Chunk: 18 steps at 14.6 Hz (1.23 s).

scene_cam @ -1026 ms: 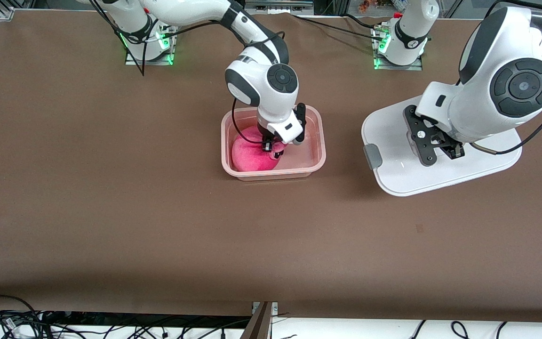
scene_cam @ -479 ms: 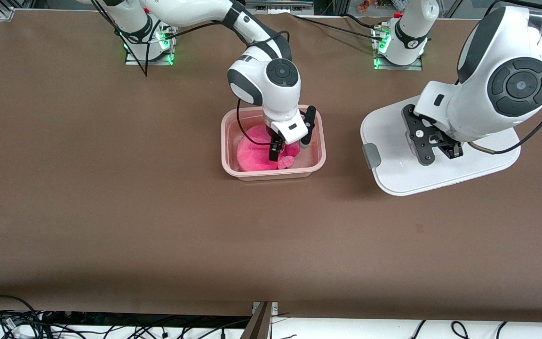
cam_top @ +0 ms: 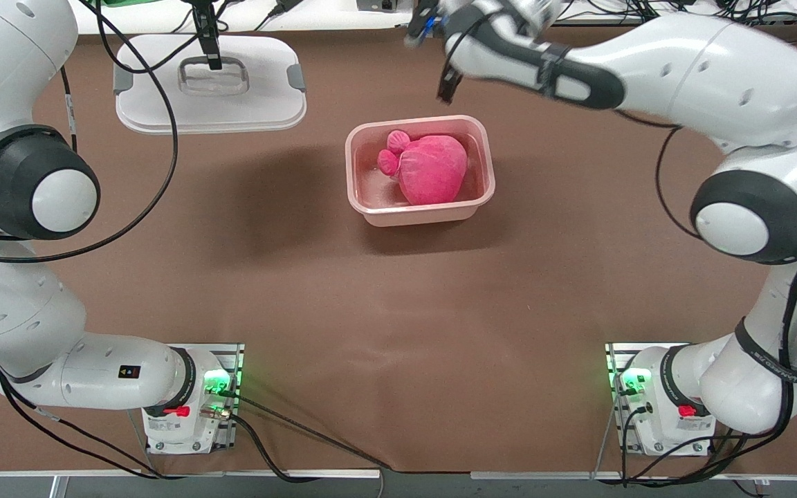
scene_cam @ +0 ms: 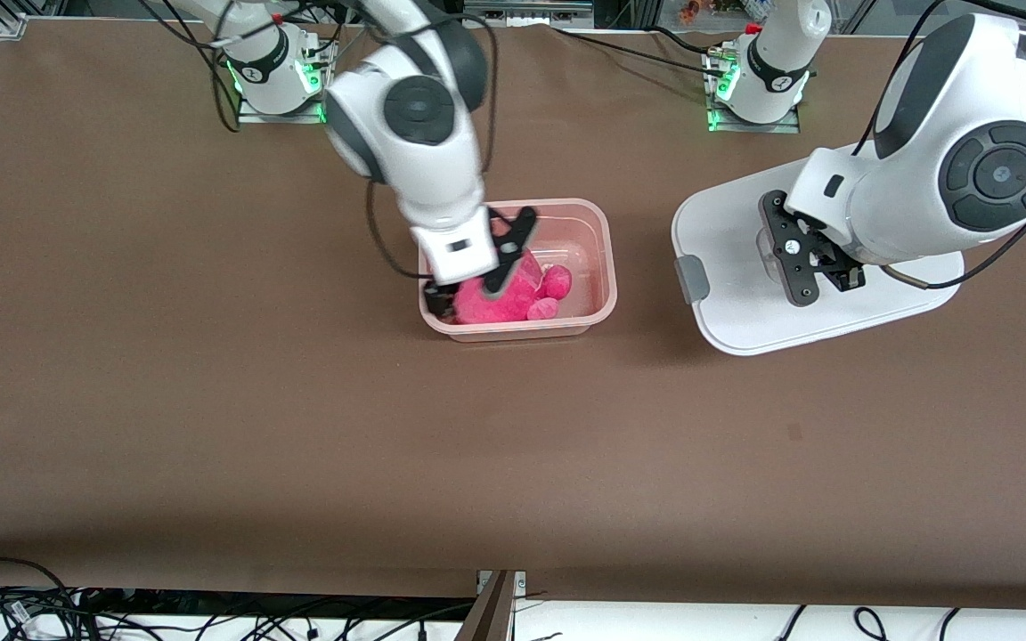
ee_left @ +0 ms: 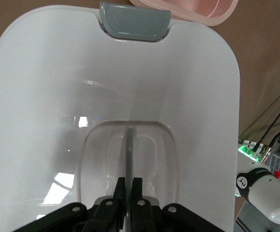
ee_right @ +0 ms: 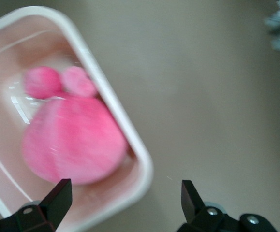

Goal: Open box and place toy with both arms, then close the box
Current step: 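Lower the held lid onto the box with the left gripper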

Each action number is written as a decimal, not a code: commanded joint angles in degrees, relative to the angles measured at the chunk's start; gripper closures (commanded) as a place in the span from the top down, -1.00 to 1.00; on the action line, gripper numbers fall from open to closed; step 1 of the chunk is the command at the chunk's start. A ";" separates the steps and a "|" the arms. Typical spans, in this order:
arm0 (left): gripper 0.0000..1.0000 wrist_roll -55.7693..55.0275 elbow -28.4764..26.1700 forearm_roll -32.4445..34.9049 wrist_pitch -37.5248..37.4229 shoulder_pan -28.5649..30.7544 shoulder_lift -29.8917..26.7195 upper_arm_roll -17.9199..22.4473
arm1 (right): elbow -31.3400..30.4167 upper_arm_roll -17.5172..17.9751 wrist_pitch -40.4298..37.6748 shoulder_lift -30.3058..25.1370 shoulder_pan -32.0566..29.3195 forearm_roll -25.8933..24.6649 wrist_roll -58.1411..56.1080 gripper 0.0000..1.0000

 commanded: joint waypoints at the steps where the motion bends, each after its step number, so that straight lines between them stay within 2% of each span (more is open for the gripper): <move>1: -1.00 1.83 -0.62 -3.14 -0.21 -1.42 1.79 -0.59 | -1.36 0.66 -5.22 -5.91 -7.13 4.63 0.07 1.00; 3: -1.00 0.52 -0.88 -5.86 1.97 -5.63 4.60 -1.04 | -1.62 -3.62 -8.93 -9.60 -9.69 7.80 -0.10 1.00; 5: -1.00 -0.27 -0.79 -7.80 8.46 -10.63 8.11 -1.04 | -1.71 -10.38 -14.46 -13.47 -9.79 12.01 0.69 1.00; 9: -1.00 -1.85 -0.79 -10.10 22.44 -19.42 12.87 -1.04 | -2.85 -18.92 -22.90 -19.45 -9.79 13.09 5.35 1.00; 11: -1.00 -7.02 -0.79 -9.57 25.97 -23.56 13.14 -0.86 | -6.17 -20.69 -23.80 -22.87 -9.96 12.83 8.23 1.00; 14: -1.00 -12.21 -0.79 -9.04 31.25 -27.26 15.16 -0.60 | -11.98 -20.87 -23.62 -27.45 -12.15 12.74 13.42 1.00; 18: -1.00 -15.21 -1.32 -8.86 33.28 -27.45 16.39 -0.51 | -11.64 -22.36 -23.45 -27.11 -12.60 12.56 14.32 1.00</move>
